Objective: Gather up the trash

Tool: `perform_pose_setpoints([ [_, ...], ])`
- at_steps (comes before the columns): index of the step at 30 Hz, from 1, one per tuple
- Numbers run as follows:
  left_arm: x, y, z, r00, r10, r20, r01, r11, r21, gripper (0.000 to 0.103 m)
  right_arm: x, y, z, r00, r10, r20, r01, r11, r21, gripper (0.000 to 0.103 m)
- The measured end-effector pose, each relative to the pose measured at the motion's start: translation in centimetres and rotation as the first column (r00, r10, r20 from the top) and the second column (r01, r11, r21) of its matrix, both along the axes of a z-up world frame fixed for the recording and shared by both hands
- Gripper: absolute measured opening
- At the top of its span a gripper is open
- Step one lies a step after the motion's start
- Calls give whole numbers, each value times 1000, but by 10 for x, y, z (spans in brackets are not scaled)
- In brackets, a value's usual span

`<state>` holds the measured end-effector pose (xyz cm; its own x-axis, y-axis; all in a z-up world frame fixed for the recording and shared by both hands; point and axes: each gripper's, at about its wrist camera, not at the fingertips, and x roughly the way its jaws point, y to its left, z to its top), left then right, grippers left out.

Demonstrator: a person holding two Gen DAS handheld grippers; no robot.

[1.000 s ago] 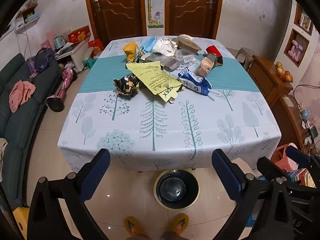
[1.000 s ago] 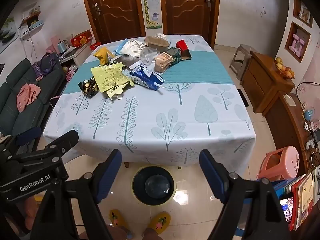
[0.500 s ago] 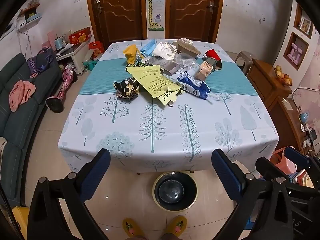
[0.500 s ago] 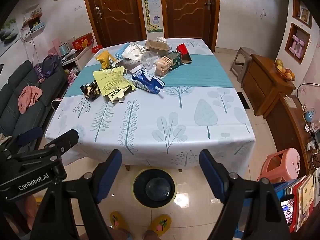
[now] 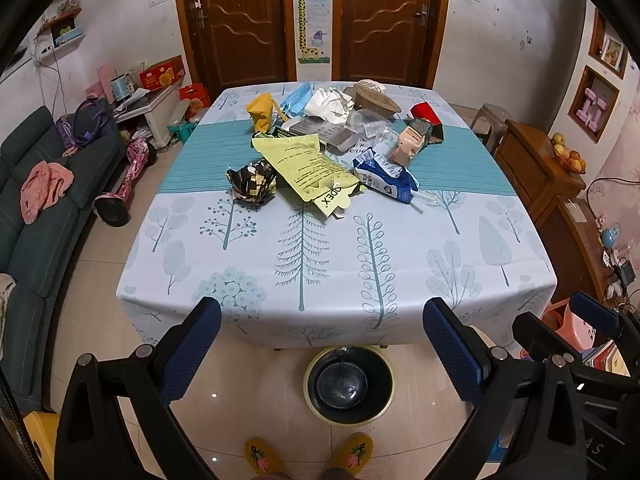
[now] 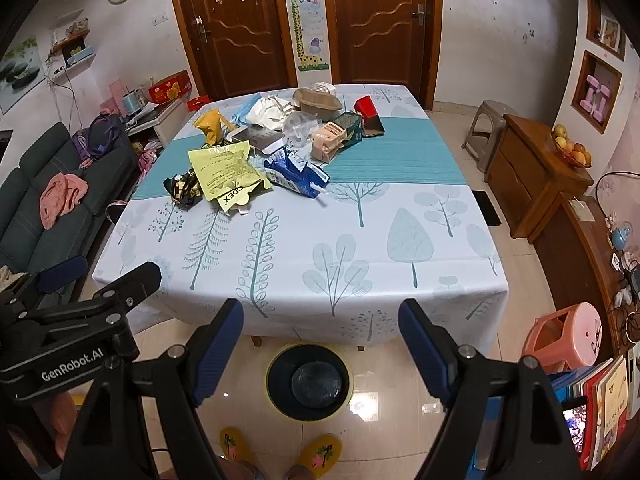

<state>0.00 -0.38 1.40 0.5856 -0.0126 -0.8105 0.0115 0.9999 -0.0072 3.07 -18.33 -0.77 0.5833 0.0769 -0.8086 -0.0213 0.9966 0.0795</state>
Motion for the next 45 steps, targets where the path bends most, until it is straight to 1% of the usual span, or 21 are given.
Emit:
perform_pose_setpoints([
  [27, 0, 1, 0, 1000, -1, -1, 1, 1000, 0, 100, 4, 1, 1, 1000, 10, 2, -10, 1000, -2, 75],
  [45, 2, 3, 3, 1000, 3, -6, -3, 1000, 3, 100, 5, 2, 1, 1000, 12, 1, -12, 1000, 2, 74],
])
